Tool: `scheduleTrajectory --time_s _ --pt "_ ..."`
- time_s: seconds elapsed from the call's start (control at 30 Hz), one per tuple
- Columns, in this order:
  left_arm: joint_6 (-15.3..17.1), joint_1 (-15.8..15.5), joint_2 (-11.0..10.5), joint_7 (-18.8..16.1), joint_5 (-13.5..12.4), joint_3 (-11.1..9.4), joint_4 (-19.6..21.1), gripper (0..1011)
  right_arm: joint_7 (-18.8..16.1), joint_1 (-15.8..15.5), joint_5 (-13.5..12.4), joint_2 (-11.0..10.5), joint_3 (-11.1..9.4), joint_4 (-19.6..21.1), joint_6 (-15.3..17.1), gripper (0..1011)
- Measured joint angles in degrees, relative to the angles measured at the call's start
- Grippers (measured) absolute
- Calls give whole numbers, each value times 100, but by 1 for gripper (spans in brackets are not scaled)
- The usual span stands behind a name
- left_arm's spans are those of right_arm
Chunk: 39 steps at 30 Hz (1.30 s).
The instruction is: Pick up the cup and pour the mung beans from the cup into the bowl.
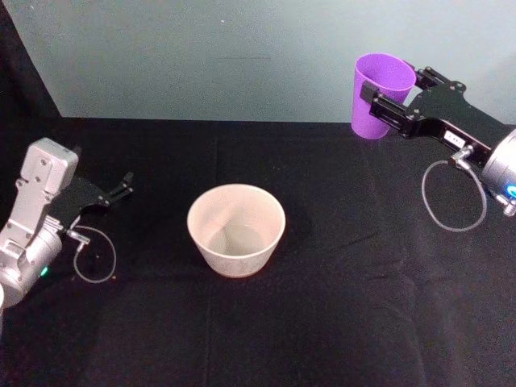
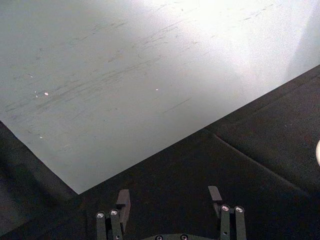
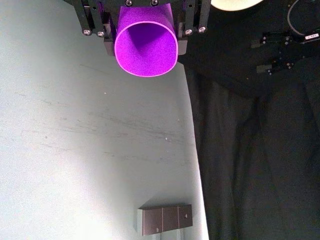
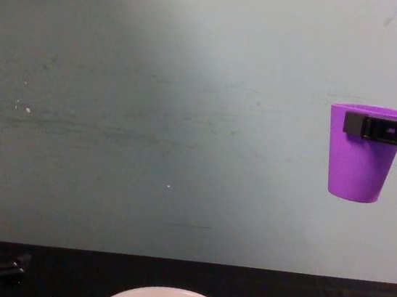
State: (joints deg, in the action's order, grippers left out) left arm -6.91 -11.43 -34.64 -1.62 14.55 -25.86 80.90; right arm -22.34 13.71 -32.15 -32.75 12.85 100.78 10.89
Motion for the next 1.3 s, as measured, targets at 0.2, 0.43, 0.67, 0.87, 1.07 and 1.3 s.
scheduleTrajectory --time_s 0.2,0.43,0.67,0.87,1.07,1.3 --pt "0 0 0 0 0 0 0 1011 0 0 0 0 0 0 0 716" --pt "0 0 0 0 0 0 0 1011 0 0 0 0 0 0 0 716" --pt "0 0 0 0 0 0 0 1011 0 0 0 0 0 0 1 715" --pt "0 0 0 0 0 0 0 1011 0 0 0 0 0 1 1 716" --pt "0 0 0 0 0 0 0 1012 0 0 0 0 0 1 1 716" --pt "0 0 0 0 -1 0 0 1012 0 0 0 0 0 1 1 716"
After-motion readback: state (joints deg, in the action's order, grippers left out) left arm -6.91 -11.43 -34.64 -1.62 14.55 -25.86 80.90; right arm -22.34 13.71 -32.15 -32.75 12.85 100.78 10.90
